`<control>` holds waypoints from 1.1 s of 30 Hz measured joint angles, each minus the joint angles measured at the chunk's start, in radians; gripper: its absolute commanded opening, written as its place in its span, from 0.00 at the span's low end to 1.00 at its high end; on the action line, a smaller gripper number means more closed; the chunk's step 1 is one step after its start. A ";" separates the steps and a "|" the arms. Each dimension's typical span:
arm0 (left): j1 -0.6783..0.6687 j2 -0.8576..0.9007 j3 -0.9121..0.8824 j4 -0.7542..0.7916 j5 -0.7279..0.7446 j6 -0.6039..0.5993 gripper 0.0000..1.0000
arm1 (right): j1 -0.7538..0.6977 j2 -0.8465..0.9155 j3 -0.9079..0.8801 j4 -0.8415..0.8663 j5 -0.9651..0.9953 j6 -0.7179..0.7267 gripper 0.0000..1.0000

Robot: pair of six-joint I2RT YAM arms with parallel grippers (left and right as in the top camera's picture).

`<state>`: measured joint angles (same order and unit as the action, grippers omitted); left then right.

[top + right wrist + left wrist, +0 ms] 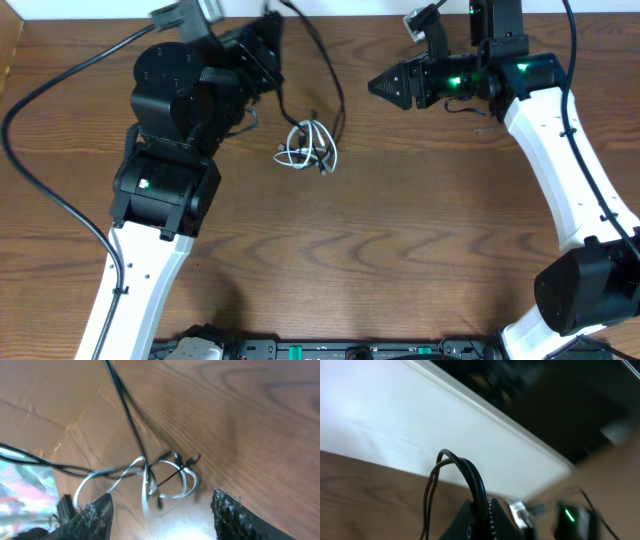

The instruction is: Untangle cables

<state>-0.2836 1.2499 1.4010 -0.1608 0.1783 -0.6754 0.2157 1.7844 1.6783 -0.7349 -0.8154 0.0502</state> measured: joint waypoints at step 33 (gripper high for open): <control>0.019 0.000 0.000 -0.075 -0.335 -0.114 0.08 | 0.436 0.182 0.001 0.131 0.572 0.457 0.01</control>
<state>-0.2649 1.2499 1.4010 -0.2356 -0.1566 -0.7891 0.6518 1.9659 1.6791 -0.6037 -0.2436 0.5068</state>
